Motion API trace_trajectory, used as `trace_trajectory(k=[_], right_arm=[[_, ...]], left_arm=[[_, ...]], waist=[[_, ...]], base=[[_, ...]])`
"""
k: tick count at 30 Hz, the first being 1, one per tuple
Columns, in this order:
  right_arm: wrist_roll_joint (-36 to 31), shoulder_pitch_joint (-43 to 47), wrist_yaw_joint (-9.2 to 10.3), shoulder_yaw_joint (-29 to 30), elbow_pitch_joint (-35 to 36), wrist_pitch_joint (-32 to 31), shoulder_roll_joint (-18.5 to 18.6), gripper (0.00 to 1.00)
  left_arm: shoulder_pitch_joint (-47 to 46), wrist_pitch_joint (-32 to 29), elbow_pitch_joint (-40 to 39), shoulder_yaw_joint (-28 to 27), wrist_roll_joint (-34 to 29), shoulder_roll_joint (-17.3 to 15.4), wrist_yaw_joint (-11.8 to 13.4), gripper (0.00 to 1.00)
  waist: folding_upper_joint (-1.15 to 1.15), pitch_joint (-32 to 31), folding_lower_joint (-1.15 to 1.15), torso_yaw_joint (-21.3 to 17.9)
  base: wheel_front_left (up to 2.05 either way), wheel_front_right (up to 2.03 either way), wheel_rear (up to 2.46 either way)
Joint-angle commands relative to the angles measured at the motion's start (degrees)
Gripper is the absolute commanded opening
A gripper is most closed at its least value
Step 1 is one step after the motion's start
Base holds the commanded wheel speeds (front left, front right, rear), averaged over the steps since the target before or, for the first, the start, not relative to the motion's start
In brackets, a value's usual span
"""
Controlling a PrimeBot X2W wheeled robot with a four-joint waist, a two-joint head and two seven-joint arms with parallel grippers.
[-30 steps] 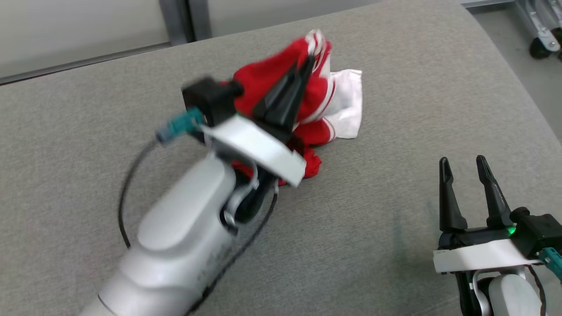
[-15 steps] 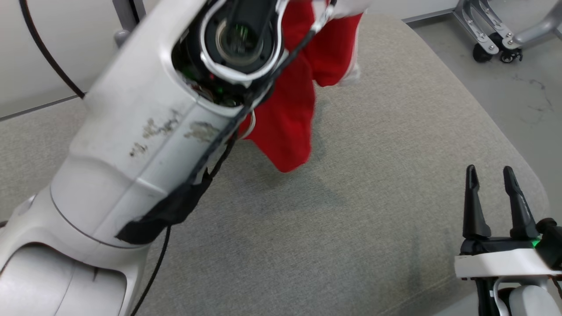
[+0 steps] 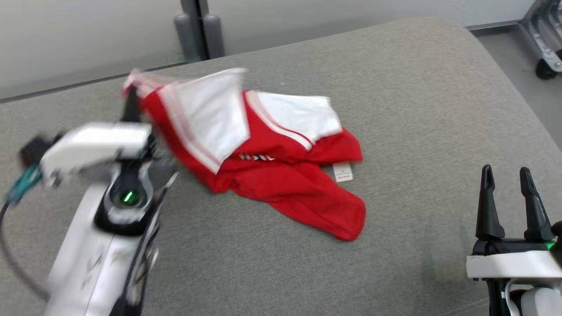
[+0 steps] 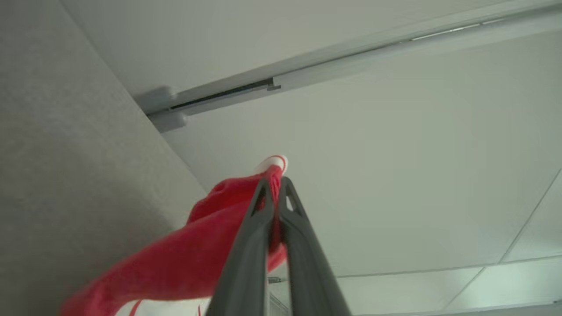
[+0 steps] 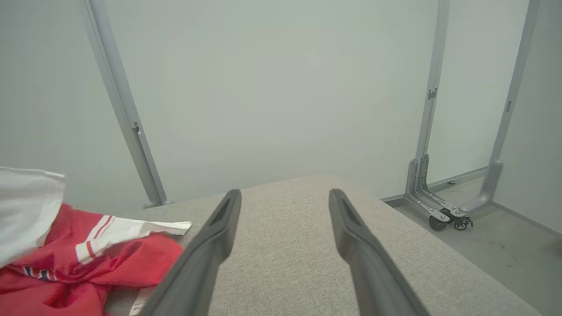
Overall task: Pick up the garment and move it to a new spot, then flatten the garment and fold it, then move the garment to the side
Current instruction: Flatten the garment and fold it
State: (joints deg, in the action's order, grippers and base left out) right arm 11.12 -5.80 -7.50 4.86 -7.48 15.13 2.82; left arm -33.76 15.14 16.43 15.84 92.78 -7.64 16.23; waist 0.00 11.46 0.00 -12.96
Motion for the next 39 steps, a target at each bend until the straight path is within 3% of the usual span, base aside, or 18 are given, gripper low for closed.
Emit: trace_trajectory(k=[1,6,12,19,26,27,28,29,31,38,39], right_arm=[[-0.10,0.26,0.02,0.09,0.27,0.03,0.14,1.00],[-1.00,0.75,0.02,0.46,0.27,0.03,0.14,1.00],[-1.99,0.24,0.03,0.35,0.28,0.03,0.13,1.00],[-3.19,0.25,0.02,0.49,0.19,0.03,0.11,1.00],[-3.70,0.35,0.03,-1.94,-0.41,0.03,0.18,1.00],[-3.71,0.19,0.03,-2.28,-0.51,0.03,0.18,1.00],[-3.74,0.00,0.03,-2.54,-0.59,0.03,0.15,1.00],[-3.78,-0.16,0.03,-2.60,-0.66,0.03,0.16,1.00],[-3.84,-0.29,0.03,-2.70,-0.69,0.03,0.15,1.00],[-3.96,-0.38,0.03,-3.09,-0.92,0.03,0.15,1.00],[-3.96,-0.38,0.03,-3.09,-0.92,0.03,0.15,1.00]], left_arm=[[1.33,-0.02,-0.92,-0.92,-0.82,-0.16,-0.51,0.00],[16.55,0.02,-6.39,-13.28,-5.95,1.46,-4.76,0.00],[28.90,0.00,-12.64,-22.10,-12.59,4.05,-9.30,0.00],[38.34,0.01,-21.62,-22.02,-27.99,4.63,-11.80,0.00],[41.06,0.03,-22.62,-22.57,-39.61,4.56,-10.78,0.00],[40.98,0.02,-22.09,-22.78,-41.57,4.59,-10.33,0.19],[40.86,0.01,-21.64,-22.84,-44.17,4.68,-10.00,0.67],[40.22,0.03,-21.70,-23.38,-46.36,4.61,-9.79,1.00],[39.69,0.03,-21.81,-23.43,-48.54,4.57,-10.12,1.00],[37.22,0.01,-24.97,-22.49,-66.21,4.65,-11.95,1.00],[37.22,0.01,-24.97,-22.49,-66.21,4.65,-11.95,1.00]], waist=[[0.00,0.62,0.00,0.84],[0.00,1.57,0.00,3.46],[0.00,2.23,0.00,5.95],[0.00,3.21,0.00,9.33],[0.00,3.24,0.00,12.33],[0.00,3.22,0.00,12.47],[0.00,3.23,0.00,12.60],[0.00,3.26,0.00,12.72],[0.00,3.30,0.00,12.81],[0.00,3.59,0.00,13.24],[0.00,3.59,0.00,13.24]], base=[[0.00,0.00,0.00],[0.00,0.00,0.00],[0.00,0.00,0.00],[0.00,0.00,0.00],[0.00,0.00,0.00],[0.00,0.00,0.00],[0.00,0.00,0.00],[0.00,0.00,0.00],[0.00,0.00,0.00],[0.00,0.00,0.00],[0.00,0.00,0.00]])
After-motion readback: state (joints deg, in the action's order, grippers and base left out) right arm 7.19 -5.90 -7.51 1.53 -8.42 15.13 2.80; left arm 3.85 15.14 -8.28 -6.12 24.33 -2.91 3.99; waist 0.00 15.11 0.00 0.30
